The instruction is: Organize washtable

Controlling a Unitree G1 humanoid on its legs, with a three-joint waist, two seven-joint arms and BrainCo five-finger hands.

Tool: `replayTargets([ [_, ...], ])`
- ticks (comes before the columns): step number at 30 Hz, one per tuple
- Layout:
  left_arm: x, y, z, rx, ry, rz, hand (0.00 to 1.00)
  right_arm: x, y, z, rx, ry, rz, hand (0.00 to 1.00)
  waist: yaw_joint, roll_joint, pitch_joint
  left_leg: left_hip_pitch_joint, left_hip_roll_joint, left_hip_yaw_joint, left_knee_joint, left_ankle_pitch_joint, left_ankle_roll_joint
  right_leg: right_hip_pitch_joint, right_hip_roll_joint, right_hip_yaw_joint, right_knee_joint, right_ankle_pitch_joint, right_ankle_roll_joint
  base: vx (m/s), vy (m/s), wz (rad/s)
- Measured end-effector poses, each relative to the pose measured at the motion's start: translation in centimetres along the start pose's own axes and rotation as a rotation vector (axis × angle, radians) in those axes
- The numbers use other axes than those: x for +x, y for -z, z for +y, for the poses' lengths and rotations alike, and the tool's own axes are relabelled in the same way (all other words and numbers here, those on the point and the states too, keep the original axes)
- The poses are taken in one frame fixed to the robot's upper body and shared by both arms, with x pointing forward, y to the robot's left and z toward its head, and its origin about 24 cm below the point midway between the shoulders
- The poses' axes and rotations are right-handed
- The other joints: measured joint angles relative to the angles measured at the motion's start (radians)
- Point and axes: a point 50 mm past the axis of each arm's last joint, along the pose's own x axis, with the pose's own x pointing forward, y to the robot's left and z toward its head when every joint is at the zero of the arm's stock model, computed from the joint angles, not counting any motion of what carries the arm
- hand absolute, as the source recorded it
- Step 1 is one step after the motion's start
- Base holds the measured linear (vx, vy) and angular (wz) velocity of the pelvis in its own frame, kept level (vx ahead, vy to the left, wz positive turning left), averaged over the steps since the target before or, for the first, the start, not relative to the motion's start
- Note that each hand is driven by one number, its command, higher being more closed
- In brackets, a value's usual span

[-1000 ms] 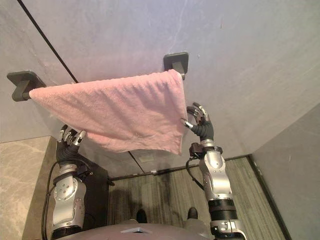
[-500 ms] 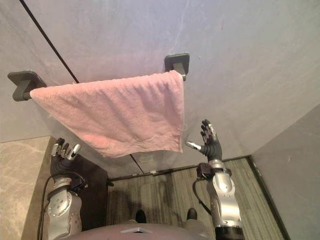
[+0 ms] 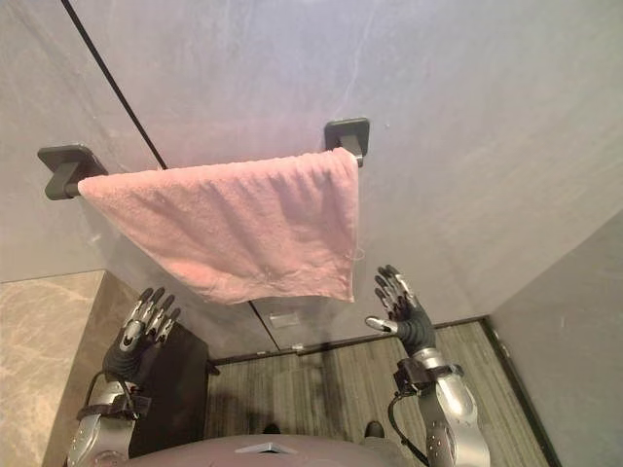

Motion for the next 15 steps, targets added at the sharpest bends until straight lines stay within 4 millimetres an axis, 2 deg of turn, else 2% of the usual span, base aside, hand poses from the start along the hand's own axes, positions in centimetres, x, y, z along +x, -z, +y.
replayTargets([
  [3, 1.7, -0.5, -2.3, -0.022, 0.217, 0.005, 0.0, 1.7, 0.6, 1.5, -0.012, -0.158, 0.044, 0.0, 0.001, 0.0, -0.001, 0.006, 0.0, -0.002, 0.0, 0.001, 0.0, 0.005, 0.0, -0.001, 0.004, 0.0, 0.0, 0.0, 0.0, 0.0],
  [7, 4.5, -1.6, -7.1, -0.092, 0.503, -0.045, 0.0, 3.9, 2.3, 4.7, 0.02, -0.355, 0.124, 0.0, 0.002, 0.004, -0.002, 0.029, 0.0, -0.007, 0.0, 0.002, 0.001, 0.03, -0.001, -0.007, 0.006, -0.002, -0.002, -0.01, 0.002, 0.02],
  [10, 5.8, -2.2, -8.7, -0.1, 0.599, -0.057, 0.0, 5.1, 2.7, 5.8, 0.011, -0.409, 0.154, 0.0, 0.002, 0.011, -0.006, 0.036, 0.0, -0.006, 0.0, 0.003, 0.001, 0.033, 0.0, -0.005, 0.011, -0.003, -0.003, -0.01, 0.002, 0.01],
  [15, 7.1, -3.0, -9.8, -0.102, 0.676, -0.042, 0.0, 6.6, 2.6, 7.3, -0.022, -0.483, 0.176, 0.0, 0.0, 0.021, -0.012, 0.047, 0.001, 0.0, 0.0, 0.003, 0.001, 0.034, 0.001, 0.003, 0.012, -0.003, -0.004, -0.01, 0.003, -0.04],
])
